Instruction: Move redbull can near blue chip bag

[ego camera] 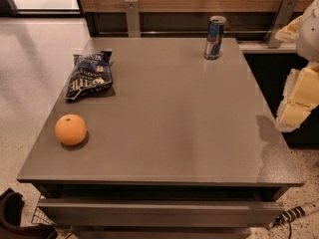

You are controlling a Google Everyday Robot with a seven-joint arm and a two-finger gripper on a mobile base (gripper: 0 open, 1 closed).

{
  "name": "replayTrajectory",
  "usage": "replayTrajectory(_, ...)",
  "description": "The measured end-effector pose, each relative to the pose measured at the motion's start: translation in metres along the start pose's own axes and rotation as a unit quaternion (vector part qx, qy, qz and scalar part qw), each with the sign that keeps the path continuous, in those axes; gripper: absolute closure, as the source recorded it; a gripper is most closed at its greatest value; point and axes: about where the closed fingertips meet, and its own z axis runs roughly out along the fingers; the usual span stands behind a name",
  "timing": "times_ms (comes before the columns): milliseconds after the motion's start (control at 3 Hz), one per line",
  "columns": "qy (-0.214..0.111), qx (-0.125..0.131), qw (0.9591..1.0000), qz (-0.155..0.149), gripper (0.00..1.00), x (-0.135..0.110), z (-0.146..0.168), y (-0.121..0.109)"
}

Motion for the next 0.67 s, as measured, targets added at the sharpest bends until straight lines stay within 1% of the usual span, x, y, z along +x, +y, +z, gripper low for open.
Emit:
replayTrajectory(333, -0.002, 0.003, 1.0000, 0.004, 0.00, 0.0005, -0.0008, -0.0016)
replayTrajectory(667, -0.008, 0.012, 0.9998, 0.016, 0.00, 0.0019, -0.0023, -0.0061)
